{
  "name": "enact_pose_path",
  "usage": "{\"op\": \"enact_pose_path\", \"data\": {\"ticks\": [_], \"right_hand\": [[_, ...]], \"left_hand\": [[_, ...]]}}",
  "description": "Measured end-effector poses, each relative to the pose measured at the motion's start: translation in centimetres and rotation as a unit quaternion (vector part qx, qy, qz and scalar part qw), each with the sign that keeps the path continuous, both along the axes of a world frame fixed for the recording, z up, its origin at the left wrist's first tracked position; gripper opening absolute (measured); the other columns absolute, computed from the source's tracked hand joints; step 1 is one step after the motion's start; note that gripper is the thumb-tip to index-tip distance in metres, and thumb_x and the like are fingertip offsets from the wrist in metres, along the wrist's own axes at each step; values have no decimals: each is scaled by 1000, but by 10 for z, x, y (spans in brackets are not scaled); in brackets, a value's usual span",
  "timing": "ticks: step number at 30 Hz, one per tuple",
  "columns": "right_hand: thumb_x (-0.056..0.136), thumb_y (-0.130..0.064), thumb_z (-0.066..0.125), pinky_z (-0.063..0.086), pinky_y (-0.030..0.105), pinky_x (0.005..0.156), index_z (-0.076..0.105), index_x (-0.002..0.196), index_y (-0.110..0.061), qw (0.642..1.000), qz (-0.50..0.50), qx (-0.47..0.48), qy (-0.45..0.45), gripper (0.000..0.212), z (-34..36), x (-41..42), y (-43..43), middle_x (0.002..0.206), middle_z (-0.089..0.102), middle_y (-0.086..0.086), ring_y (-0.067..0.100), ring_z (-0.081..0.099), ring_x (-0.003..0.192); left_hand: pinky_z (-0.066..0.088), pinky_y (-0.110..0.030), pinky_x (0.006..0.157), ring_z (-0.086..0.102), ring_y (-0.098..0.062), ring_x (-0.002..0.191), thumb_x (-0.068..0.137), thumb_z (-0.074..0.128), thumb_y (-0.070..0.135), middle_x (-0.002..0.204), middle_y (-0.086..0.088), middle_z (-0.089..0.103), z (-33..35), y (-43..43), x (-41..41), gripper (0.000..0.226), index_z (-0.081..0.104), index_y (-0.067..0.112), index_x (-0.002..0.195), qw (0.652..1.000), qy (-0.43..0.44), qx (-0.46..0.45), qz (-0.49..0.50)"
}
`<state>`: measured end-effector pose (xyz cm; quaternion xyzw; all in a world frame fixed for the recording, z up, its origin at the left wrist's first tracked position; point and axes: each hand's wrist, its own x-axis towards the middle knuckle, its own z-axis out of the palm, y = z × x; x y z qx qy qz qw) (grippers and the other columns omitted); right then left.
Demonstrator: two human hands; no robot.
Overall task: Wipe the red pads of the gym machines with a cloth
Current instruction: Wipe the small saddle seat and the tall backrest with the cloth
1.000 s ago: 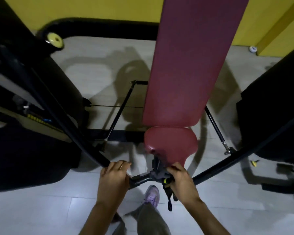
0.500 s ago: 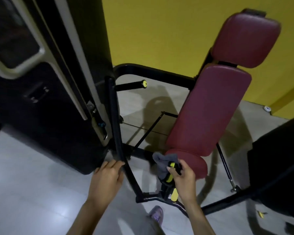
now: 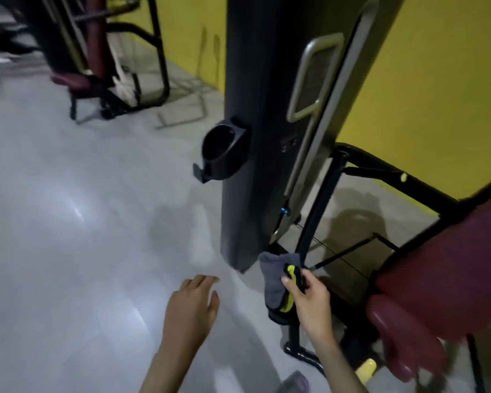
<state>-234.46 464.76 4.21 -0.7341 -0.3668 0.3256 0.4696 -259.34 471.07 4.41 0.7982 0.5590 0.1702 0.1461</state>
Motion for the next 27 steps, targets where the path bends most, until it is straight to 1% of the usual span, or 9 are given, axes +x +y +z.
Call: {"op": "enact_pose_path", "data": {"ticks": [1,3,8,12,15,18,20,23,27], "right_hand": [[91,-30,77,56,37,85,70,97,-26,1000,26,0,-6,10,4,-20,10,93,74,-8,1,68,93],[91,-26,77,52,32,80,65,85,-27,998,67,-6,-16,13,10,-59,29,84,70,-7,-4,66,83],[92,-24,76,53,39,71,64,82,-13,985,167,-17,-27,19,12,-143,81,75,69,2,20,66,75],[92,-20,76,45,27,64,62,77,-13,974,224,-15,0,22,8,-206,126,66,63,-1,10,58,65],[92,-28,76,45,36,60,61,79,-7,968,249,-17,8,29,-3,-246,170,72,60,17,29,57,65],[93,-35,74,53,52,63,63,84,-9,966,254,-36,16,30,-14,-282,226,79,66,18,38,65,77],[93,-39,72,55,54,66,63,85,-11,966,256,-43,19,32,-16,-305,269,80,68,15,38,66,80],[93,-39,72,55,49,67,63,84,-13,965,257,-41,17,29,-12,-333,342,80,69,10,32,67,80],[96,-31,70,49,31,62,61,81,-13,968,248,-32,37,26,3,-367,437,76,68,5,24,63,72]], "left_hand": [[58,-37,67,67,-21,95,87,72,22,111,10,72,1,-2,-22,29,72,26,115,1000,-6,0,27],[55,-34,64,67,-19,93,87,73,22,107,12,71,4,-5,-63,27,72,27,113,996,-21,-2,84],[53,-31,67,65,-15,94,91,69,25,109,15,69,6,-5,-138,25,70,29,116,978,-44,-11,201],[52,-28,62,66,-15,88,88,73,23,105,13,71,-1,10,-188,25,72,27,113,964,-39,-18,263],[54,-30,62,68,-15,87,87,75,21,104,12,72,-11,38,-224,26,73,26,112,954,-35,-23,297],[53,-29,63,68,-15,87,86,76,19,104,12,73,-19,83,-255,26,73,25,111,948,-29,-21,315],[52,-27,62,68,-15,85,85,77,18,103,11,73,-20,123,-275,26,74,24,110,948,-27,-11,316],[48,-25,58,68,-15,82,85,77,15,103,11,73,-14,193,-308,26,74,23,109,949,-22,1,314],[49,-29,58,66,-17,84,87,75,16,104,12,71,-1,285,-351,24,72,24,110,943,-19,7,332]]}}
